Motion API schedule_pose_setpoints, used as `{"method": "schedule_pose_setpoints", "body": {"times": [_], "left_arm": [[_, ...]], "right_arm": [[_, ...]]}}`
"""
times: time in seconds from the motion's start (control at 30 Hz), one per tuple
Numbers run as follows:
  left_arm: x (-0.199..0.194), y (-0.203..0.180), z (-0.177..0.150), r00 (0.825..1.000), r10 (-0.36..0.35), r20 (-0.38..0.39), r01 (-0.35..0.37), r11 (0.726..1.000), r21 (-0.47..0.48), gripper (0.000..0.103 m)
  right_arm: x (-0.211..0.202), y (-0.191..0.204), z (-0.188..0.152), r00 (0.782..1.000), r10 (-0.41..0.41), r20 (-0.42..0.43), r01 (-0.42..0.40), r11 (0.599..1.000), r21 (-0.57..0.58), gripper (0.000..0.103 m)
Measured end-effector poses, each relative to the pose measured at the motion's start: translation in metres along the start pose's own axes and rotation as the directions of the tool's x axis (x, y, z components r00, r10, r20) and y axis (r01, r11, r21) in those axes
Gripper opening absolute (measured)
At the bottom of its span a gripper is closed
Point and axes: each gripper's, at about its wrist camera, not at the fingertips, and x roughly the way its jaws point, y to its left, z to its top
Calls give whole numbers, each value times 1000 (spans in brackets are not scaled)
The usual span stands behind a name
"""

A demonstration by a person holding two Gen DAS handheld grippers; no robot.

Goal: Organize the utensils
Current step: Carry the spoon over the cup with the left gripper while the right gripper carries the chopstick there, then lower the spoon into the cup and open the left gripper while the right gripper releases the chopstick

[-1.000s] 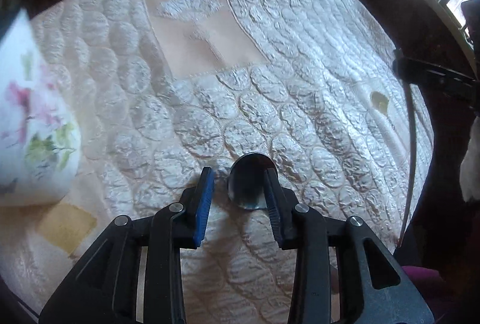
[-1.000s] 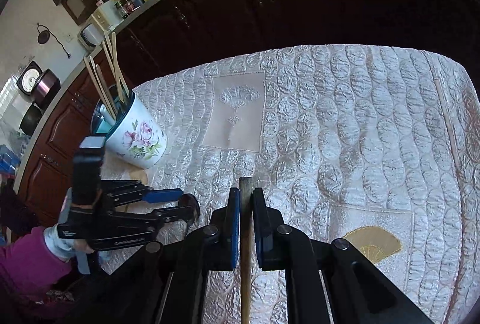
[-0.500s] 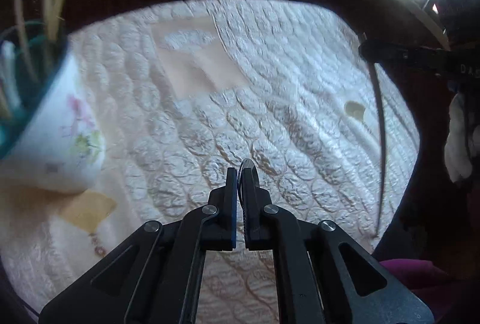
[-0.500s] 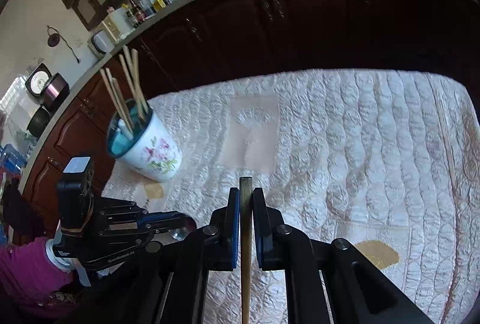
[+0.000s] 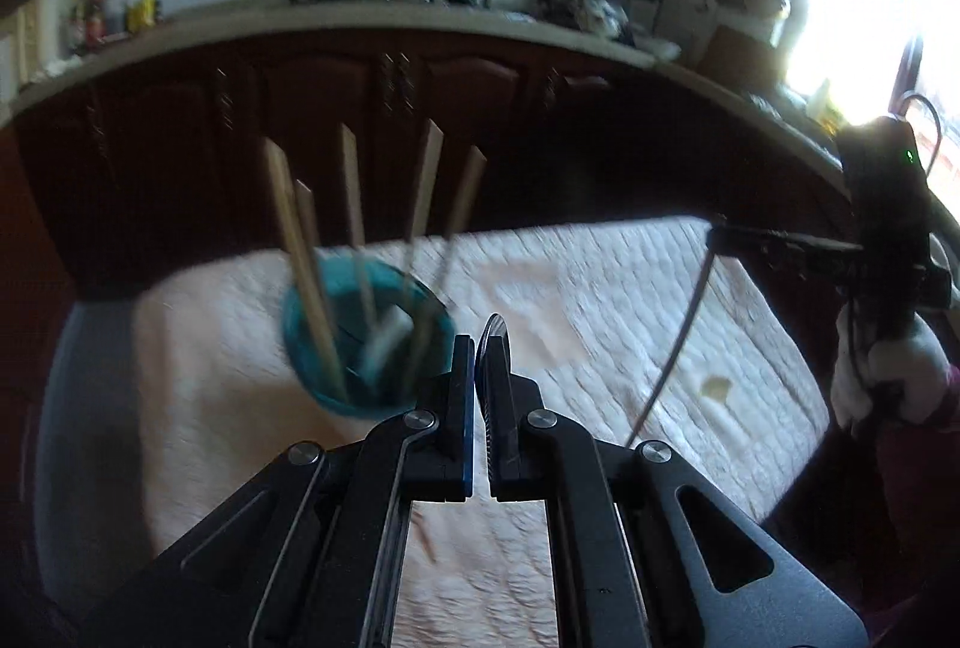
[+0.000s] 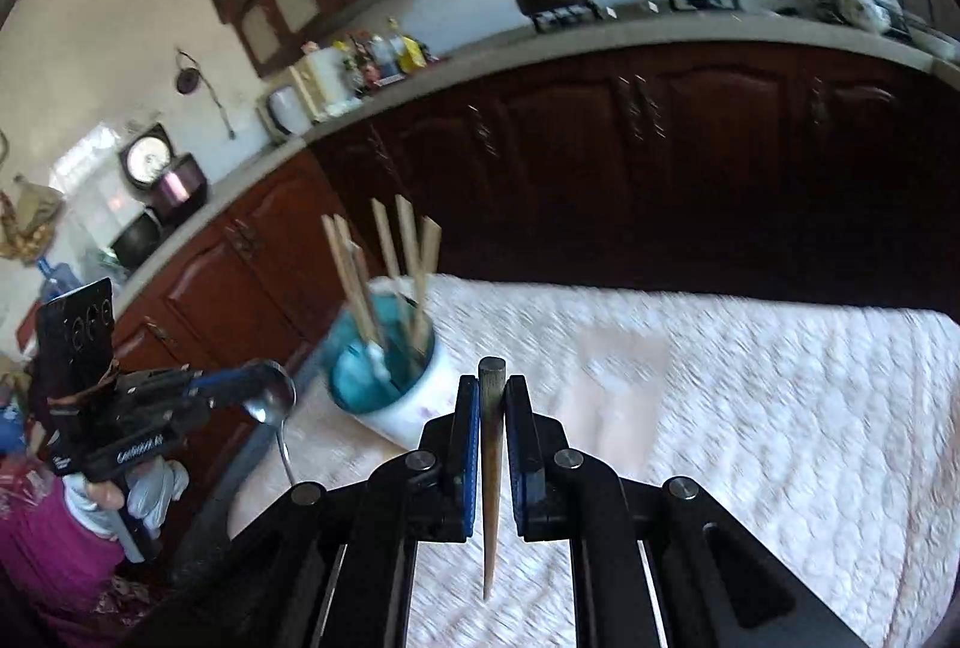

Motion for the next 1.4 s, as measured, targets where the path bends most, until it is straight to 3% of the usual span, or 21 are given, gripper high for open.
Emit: {"method": "schedule_pose_setpoints", "body": {"times": [0.2, 0.33, 0.43, 0.63, 0.97, 1.4], "left_arm": [[-29, 42, 38, 976, 187, 115, -183, 982, -45, 1], [-22, 62, 52, 929, 337, 155, -333, 942, -49, 2], [-10, 72, 52, 906, 391, 161, -390, 920, -41, 2], [30, 73, 46, 885, 440, 150, -446, 895, 10, 2], [84, 59, 24, 858, 498, 125, -510, 853, 107, 2], [108, 56, 2, 866, 498, 51, -500, 858, 120, 2]], "right_arm": [[-2, 39, 51, 995, 63, 71, -58, 996, -64, 8], [3, 62, 81, 993, 57, 108, -47, 994, -95, 8], [14, 74, 97, 990, 57, 128, -44, 994, -103, 8], [59, 90, 101, 994, 31, 103, -18, 992, -127, 8], [115, 77, 69, 1000, 14, 5, -14, 996, -92, 8], [151, 44, 46, 994, 30, -109, -30, 1000, 9, 8]]}}
